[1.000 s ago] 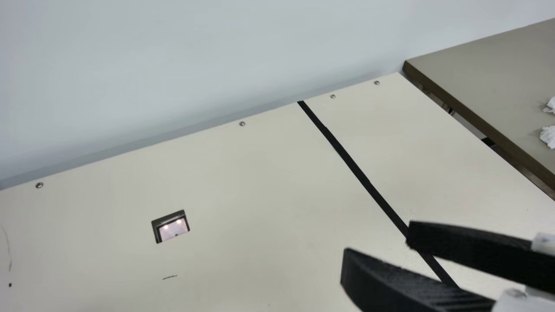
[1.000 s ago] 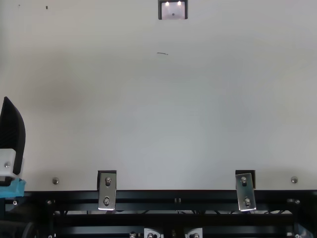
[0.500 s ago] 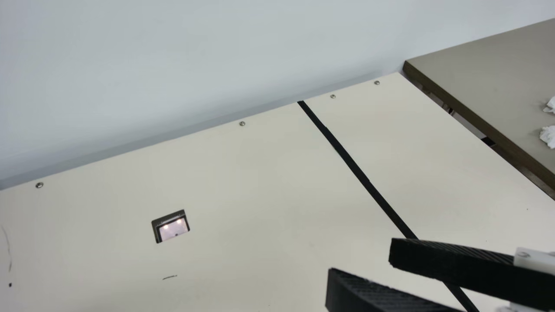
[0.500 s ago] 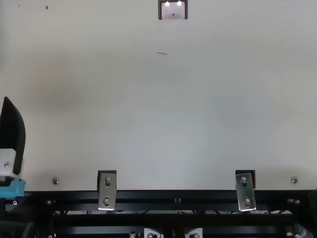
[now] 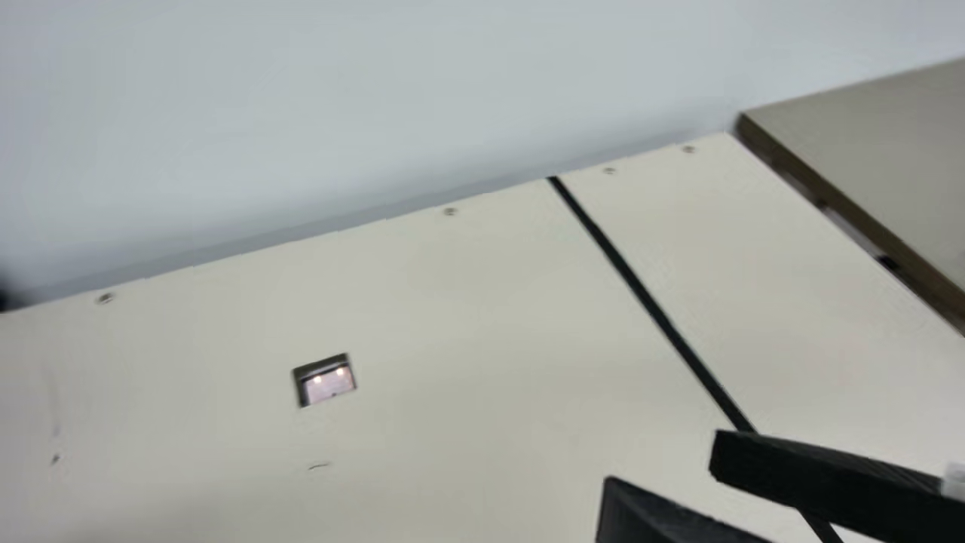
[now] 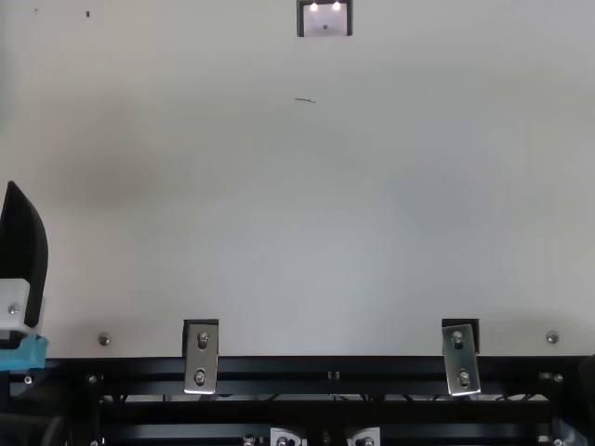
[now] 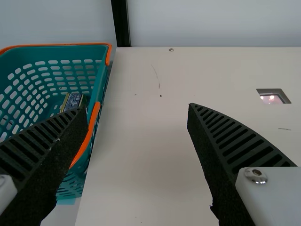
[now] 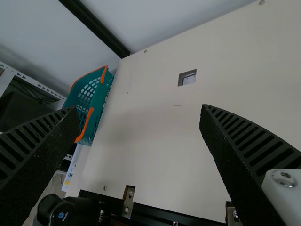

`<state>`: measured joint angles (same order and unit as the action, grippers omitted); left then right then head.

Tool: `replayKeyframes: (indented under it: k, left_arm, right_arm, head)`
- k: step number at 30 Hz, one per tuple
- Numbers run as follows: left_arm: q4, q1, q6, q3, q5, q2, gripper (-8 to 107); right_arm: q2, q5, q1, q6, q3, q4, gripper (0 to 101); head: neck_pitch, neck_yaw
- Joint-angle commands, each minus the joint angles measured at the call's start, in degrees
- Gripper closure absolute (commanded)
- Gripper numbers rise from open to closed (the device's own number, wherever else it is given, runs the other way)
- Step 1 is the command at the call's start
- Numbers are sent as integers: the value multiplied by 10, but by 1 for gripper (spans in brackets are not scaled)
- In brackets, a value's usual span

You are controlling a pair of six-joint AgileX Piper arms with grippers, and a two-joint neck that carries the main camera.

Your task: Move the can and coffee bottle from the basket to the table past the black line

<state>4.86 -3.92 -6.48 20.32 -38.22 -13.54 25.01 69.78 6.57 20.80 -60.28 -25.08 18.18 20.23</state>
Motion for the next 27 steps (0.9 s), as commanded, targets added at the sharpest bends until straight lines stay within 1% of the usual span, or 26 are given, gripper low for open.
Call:
replayKeyframes:
  k: [1,9,15,19,27]
  left_arm:
    - [0,0,0,0,0,0,9]
    - [0,0,0,0,0,0,9]
    - [0,0,0,0,0,0,9]
    - [0,0,0,0,0,0,9]
    - [0,0,0,0,0,0,9]
  right_arm:
    - [0,0,0,0,0,0,0]
    - [0,0,0,0,0,0,0]
    - [0,0,0,0,0,0,0]
    - [0,0,0,0,0,0,0]
    - [0,0,0,0,0,0,0]
  head:
    - [-1,-24]
    - [-7,-145]
    - [-3,-241]
    - [7,-305]
    - [43,-426]
